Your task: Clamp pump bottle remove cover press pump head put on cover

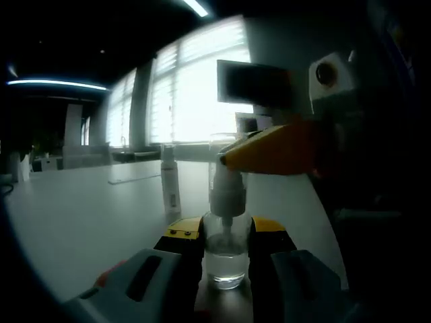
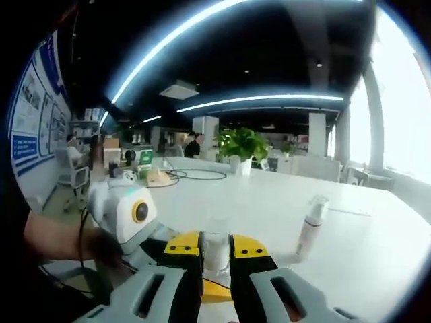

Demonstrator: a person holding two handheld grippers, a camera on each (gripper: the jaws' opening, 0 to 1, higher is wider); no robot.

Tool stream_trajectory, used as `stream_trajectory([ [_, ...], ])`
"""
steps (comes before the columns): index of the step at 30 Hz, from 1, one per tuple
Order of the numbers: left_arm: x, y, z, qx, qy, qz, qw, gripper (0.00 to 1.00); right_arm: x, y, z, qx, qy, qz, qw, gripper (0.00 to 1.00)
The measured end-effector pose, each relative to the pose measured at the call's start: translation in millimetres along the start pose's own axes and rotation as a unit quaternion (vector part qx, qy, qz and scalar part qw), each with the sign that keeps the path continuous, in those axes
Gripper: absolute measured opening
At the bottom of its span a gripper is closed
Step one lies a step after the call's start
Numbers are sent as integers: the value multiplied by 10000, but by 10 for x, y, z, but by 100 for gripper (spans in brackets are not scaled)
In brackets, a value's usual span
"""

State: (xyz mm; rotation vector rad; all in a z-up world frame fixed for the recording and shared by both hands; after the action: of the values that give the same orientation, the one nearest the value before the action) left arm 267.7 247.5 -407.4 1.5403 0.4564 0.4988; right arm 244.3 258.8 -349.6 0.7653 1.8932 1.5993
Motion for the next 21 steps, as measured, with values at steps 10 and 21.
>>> stream_trajectory([
  [10, -6, 0, 2, 1, 4, -2, 10000, 16, 0, 15, -7, -59, 13, -10, 10000, 10],
  [21, -6, 1, 5, 3, 4, -10, 10000, 16, 4, 26, -2, -105, 35, -174, 9998, 11],
])
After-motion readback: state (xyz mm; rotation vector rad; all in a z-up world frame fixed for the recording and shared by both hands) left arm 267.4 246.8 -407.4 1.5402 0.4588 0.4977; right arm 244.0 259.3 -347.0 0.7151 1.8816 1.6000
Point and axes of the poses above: the point that each gripper's makers call its tool centre point, and the gripper's own axes: z roughly forward along the fingers, x roughly to its left, y roughly out of its top, the point moved 1 cm from there along -z, roughly backward along the fingers, and after that the axes turned 7 degrees about y, right-handed, at the moved point
